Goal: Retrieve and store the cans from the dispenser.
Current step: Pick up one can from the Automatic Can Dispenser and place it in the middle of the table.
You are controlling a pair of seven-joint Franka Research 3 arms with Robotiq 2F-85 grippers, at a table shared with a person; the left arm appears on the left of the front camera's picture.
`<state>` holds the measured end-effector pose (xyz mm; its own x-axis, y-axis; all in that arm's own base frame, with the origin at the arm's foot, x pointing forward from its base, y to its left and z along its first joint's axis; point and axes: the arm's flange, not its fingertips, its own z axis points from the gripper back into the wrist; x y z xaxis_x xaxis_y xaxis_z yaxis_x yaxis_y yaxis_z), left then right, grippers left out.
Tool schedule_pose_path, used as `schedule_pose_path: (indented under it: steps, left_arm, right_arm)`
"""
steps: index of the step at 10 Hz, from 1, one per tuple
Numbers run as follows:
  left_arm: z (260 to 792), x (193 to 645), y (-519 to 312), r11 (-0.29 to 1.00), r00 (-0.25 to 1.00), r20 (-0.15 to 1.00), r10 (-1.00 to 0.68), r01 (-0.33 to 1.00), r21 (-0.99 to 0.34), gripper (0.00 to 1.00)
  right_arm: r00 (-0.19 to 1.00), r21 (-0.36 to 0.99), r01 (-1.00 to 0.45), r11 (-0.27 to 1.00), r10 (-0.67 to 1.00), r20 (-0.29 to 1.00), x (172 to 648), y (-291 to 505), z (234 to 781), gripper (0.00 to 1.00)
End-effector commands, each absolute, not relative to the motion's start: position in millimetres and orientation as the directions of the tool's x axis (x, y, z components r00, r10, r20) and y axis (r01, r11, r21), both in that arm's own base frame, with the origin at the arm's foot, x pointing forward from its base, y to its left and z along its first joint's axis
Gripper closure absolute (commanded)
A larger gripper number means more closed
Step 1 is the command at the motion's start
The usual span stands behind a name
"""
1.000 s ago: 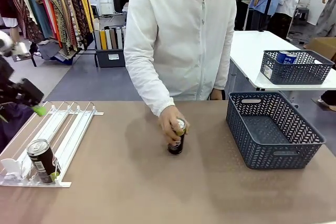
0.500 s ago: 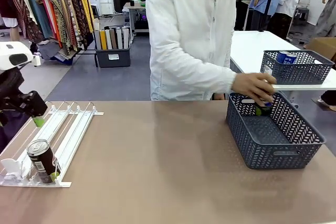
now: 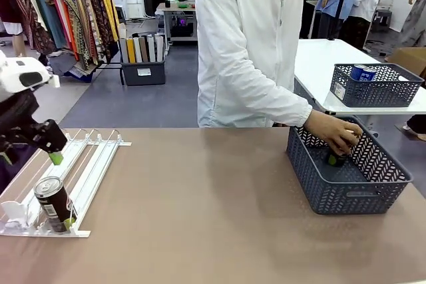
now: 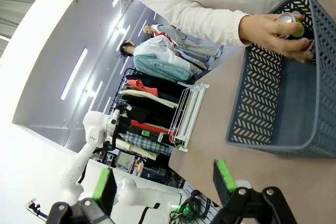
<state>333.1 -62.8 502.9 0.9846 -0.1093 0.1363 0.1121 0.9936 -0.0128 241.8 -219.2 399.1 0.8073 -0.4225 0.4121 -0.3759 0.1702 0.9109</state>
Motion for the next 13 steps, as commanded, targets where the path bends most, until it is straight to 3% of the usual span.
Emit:
schedule_pose_path:
  steps: [1, 7, 13]
  left_arm:
    - [479.0, 339.2, -66.4, 0.996, 0.993, 0.082, -0.086, 0.085, 0.013, 0.00]
    - [417.1, 361.8, -61.7, 0.998, 0.996, -0.066, -0.054, 0.052, -0.034, 0.00]
    - [406.7, 368.0, -54.9, 0.997, 0.995, -0.090, -0.032, 0.026, -0.067, 0.00]
  right_arm:
    - [0.812, 0.912, -0.376, 0.165, -0.415, 0.410, 241.4, -219.6, 403.1, 0.00]
    - [0.812, 0.912, -0.376, 0.165, -0.415, 0.410, 241.4, -219.6, 403.1, 0.00]
    - [0.812, 0.912, -0.376, 0.165, -0.415, 0.410, 241.4, -219.6, 403.1, 0.00]
